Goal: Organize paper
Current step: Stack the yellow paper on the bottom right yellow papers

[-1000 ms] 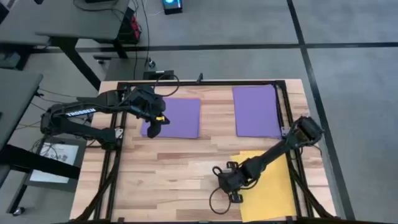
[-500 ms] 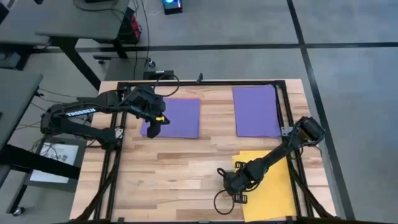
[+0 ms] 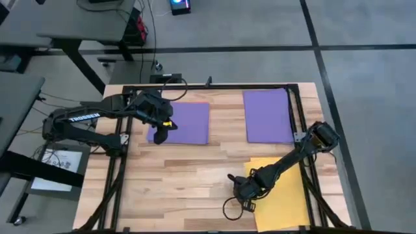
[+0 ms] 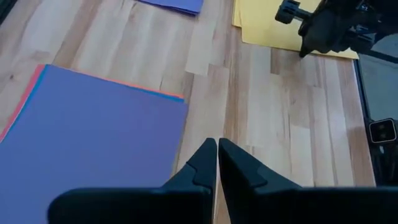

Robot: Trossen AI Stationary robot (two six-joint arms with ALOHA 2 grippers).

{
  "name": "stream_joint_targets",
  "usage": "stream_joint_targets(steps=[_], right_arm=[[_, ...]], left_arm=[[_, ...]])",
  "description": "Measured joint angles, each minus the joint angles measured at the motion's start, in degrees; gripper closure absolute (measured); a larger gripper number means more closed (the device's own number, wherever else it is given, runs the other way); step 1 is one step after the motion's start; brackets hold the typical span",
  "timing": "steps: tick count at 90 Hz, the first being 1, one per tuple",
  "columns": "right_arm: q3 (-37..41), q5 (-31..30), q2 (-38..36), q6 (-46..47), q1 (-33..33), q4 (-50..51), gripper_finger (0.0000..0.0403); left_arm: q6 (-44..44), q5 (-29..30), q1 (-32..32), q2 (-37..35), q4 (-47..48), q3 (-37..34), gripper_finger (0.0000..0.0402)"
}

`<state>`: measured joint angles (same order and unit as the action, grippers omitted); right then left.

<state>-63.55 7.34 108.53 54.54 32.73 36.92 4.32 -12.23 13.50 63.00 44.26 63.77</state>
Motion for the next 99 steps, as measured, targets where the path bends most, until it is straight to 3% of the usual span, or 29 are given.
stream_joint_targets(steps=[18, 46, 65, 99], right_arm=[[0.02, 0.98, -0.67, 1.79, -1.4, -0.11, 0.0403], [-1.85, -6.6, -1.78, -21.29, -7.26, 4.54, 0.0403], [-0.38, -5.91, -2.1, -30.32, -12.67, 3.25, 0.0403], [1.72, -4.14, -2.36, -28.58, -13.63, 6.73, 0.0403]], left_arm=[[0.0, 0.0, 0.0, 0.0, -0.12, 0.0, 0.04], [-1.69, 0.02, 0.0, 0.0, -0.27, 0.0, 0.04], [-2.16, 0.57, 0.07, 0.0, -0.23, 0.0, 0.04], [-1.53, 0.81, 0.09, 0.0, 0.06, 0.0, 0.04]])
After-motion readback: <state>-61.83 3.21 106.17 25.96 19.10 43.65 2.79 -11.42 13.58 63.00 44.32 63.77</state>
